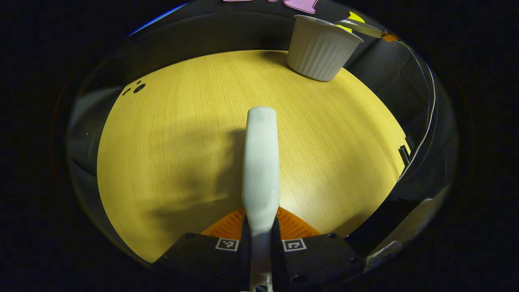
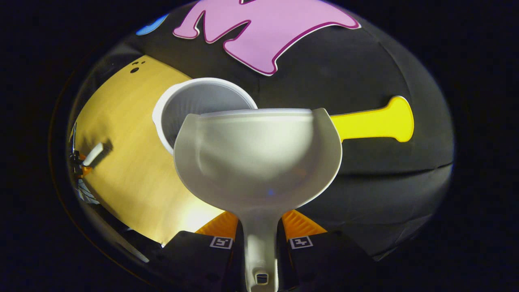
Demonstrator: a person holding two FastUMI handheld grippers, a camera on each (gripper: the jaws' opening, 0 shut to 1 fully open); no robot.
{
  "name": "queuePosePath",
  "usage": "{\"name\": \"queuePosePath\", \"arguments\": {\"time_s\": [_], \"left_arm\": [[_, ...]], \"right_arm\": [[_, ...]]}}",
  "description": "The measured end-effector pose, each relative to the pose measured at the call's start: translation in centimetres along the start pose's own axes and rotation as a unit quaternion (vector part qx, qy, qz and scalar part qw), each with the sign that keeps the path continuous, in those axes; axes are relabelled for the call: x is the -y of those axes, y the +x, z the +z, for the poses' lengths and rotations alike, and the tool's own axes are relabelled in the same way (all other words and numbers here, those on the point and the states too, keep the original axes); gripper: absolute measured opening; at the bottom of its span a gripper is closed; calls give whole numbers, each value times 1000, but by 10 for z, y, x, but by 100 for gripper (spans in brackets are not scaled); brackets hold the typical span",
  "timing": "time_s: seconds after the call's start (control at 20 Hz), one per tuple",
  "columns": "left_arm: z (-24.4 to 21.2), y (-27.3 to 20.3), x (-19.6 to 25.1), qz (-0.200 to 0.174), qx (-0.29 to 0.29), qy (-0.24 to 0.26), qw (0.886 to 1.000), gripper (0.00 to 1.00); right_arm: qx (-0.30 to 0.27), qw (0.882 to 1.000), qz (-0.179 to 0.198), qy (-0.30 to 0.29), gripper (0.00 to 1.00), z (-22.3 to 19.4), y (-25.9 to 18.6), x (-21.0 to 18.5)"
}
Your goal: Pick up the small broom and dustpan from the desktop, sweep the trash into the dustpan with the broom, and then empty the trash into the garbage bin.
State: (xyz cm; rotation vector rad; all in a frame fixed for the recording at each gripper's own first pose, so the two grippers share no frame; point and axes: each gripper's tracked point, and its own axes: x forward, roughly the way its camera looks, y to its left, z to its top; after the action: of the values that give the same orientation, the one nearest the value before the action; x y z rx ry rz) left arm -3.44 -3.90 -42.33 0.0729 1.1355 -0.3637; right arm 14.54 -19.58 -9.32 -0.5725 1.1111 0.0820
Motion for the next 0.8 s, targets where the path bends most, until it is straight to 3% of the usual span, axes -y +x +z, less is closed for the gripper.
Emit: {"name": "queuePosePath", "arguments": {"time_s": [0.3,0.45,0.5,0.55,0.8], "left_arm": [[2,1,-2,15,10,-7,1000,25],[1,-1,-4,25,11,-14,1000,25],[1,0,-5,29,12,-15,999,25],[2,-1,-5,33,13,-16,999,25],[3,-4,-8,49,13,-8,999,24]], "right_arm": [[69,995,50,46,36,-19,-47,-39],[85,991,84,53,39,-43,-66,-81],[87,990,95,54,33,-53,-69,-96],[88,989,108,57,39,-63,-71,-112],[63,978,177,95,36,-119,-61,-199]]}}
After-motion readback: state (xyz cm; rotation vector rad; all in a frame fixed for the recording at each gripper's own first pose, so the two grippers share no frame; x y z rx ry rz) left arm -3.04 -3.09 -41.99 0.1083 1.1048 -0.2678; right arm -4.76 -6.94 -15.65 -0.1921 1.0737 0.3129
